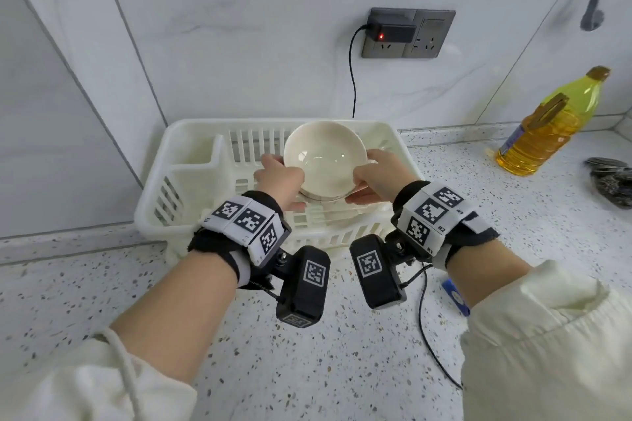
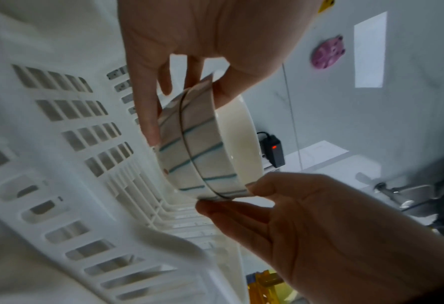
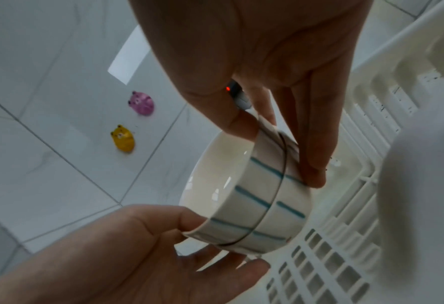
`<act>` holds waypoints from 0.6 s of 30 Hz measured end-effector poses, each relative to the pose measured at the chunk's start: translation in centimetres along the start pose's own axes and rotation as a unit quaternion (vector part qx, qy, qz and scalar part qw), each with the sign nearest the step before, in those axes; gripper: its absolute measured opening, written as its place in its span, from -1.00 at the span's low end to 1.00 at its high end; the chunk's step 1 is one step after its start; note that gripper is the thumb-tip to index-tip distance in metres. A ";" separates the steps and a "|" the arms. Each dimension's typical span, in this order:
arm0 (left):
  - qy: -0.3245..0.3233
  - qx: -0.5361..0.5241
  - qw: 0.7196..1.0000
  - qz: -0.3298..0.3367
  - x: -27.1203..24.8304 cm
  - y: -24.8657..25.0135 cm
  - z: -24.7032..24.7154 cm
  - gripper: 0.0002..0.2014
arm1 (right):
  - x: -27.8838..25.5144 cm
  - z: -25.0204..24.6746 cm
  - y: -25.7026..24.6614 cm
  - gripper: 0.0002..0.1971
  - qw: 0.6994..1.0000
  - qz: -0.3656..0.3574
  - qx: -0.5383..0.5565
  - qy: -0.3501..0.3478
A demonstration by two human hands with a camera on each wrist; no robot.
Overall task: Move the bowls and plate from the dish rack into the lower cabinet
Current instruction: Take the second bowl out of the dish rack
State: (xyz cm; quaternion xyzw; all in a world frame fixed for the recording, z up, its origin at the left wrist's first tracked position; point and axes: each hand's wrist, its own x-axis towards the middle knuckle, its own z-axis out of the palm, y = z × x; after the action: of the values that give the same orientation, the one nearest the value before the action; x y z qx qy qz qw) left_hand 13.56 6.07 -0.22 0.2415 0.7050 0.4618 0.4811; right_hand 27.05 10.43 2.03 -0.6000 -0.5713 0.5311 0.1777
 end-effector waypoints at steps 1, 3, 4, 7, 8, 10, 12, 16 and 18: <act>-0.017 -0.015 1.000 0.007 -1.1 0.3 -0.7 -0.63 | -1.2 0.1 -0.2 -0.41 1.000 -0.001 0.017 -0.003; -0.053 -0.034 0.998 0.021 -3.3 0.5 -2.1 -0.66 | -3.8 0.6 -0.1 -0.43 0.999 -0.003 0.037 -0.005; -0.070 -0.029 0.997 0.029 -4.4 0.4 -2.7 -0.64 | -5.2 1.0 0.0 -0.45 0.999 -0.006 0.041 -0.001; -0.120 -0.001 0.991 0.051 -7.5 -1.6 -4.7 -0.43 | -9.6 2.4 1.2 -0.49 0.998 -0.016 0.053 0.021; -0.133 0.000 0.990 0.052 -8.5 -2.4 -5.4 -0.39 | -11.0 3.1 1.8 -0.50 0.998 -0.016 0.059 0.031; -0.153 -0.008 0.987 0.041 -10.3 -4.3 -6.7 -0.38 | -13.6 4.6 3.0 -0.50 0.997 -0.013 0.064 0.039; -0.170 -0.007 0.985 0.022 -12.0 -6.3 -7.9 -0.38 | -16.0 6.2 4.7 -0.50 0.997 -0.002 0.068 0.032; -0.203 0.038 0.978 -0.004 -15.4 -10.2 -8.8 -0.40 | -20.1 8.2 9.5 -0.50 0.992 0.033 0.123 0.016; -0.227 0.065 0.972 -0.017 -17.4 -12.2 -8.5 -0.41 | -22.0 8.7 12.3 -0.49 0.987 0.053 0.149 0.022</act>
State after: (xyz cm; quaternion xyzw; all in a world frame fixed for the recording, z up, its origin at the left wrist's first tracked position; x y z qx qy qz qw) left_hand 14.48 -16.67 -2.12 0.3589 0.6096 0.3401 0.6196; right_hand 30.64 -15.70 -1.80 -0.6083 -0.4491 0.6052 0.2490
